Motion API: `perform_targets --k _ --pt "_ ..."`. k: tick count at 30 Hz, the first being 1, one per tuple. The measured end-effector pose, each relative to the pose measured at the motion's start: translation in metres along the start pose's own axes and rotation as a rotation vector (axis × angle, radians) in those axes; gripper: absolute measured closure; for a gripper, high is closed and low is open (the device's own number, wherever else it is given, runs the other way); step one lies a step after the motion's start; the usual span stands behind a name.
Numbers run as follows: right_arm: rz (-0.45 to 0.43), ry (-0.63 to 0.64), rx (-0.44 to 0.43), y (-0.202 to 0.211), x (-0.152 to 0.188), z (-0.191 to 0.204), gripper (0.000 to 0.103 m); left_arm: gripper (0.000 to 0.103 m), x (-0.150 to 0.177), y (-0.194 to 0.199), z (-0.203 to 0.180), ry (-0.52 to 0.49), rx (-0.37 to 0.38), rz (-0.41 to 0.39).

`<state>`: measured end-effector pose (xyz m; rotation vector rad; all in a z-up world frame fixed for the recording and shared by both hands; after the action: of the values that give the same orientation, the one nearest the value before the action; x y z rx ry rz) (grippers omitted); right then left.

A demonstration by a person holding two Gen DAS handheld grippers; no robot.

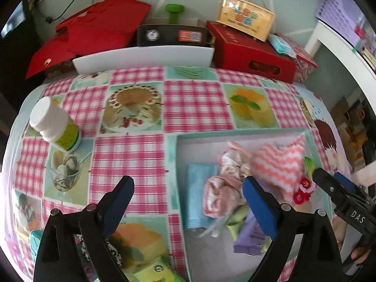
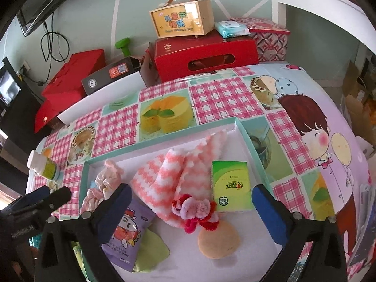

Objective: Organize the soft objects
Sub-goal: 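Open both grippers to drop the wipes bag and scrunchie into the tray, then move both grippers back to the green tissue pack and leopard scrunchie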

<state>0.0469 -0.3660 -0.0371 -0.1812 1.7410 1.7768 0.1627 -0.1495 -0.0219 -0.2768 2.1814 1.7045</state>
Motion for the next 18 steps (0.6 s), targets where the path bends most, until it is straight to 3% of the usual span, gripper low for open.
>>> perform_targets --k 12,18 --pt "0.005 0.032 0.008 0.001 -0.001 0.006 0.0 0.01 -0.008 0.008 0.02 0.045 0.011 0.004" --pt "-0.008 0.051 -0.007 0.006 -0.005 0.02 0.0 0.01 -0.017 0.019 0.041 0.075 -0.029 -0.027"
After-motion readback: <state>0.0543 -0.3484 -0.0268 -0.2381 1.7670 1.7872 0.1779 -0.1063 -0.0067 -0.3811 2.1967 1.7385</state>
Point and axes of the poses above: each gripper's, at about its wrist camera, not at the fingertips, and y roughly against the way its jaws point, z to its left, x to its underside, the point moved 3 cm from there along -y, roughly the way its jaws point, and after that the axes turned 12 degrees about y, right-handed, at the moved point
